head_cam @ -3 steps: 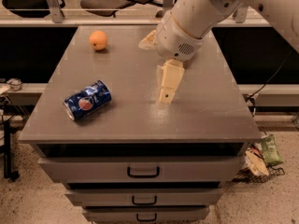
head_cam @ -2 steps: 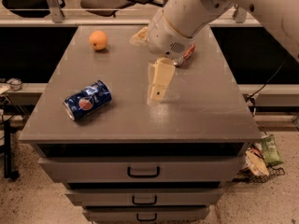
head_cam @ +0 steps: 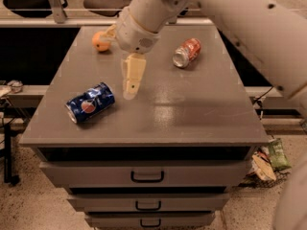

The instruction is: Place pepsi can upright

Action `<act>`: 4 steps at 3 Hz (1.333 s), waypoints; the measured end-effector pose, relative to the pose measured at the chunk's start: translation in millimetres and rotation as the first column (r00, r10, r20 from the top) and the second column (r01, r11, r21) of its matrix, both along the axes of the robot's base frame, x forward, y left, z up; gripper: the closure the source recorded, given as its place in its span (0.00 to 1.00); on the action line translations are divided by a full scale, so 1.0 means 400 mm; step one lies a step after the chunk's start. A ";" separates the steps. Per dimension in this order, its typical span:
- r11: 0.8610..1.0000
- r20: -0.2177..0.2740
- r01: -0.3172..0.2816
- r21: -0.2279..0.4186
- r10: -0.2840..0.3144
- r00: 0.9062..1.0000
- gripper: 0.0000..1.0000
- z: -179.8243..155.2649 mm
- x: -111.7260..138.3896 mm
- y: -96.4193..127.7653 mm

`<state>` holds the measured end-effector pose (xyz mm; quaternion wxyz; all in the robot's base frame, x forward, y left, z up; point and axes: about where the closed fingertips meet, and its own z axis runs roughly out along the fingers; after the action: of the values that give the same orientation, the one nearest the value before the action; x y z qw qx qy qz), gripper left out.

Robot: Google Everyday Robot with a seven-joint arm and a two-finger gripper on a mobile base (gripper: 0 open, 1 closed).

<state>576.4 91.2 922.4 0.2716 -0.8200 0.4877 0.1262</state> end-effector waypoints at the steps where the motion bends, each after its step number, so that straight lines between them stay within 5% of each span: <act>1: 0.997 -0.023 -0.050 -0.062 0.048 0.999 0.00 -0.044 0.021 0.070; 4: 0.970 -0.015 -0.008 -0.242 0.005 1.000 0.00 -0.105 -0.052 0.165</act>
Offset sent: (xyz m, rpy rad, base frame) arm 0.0030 0.0540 -0.0454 -0.2713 0.0565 0.0127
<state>555.4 157.0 880.6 0.1658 -0.8478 0.4985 0.0724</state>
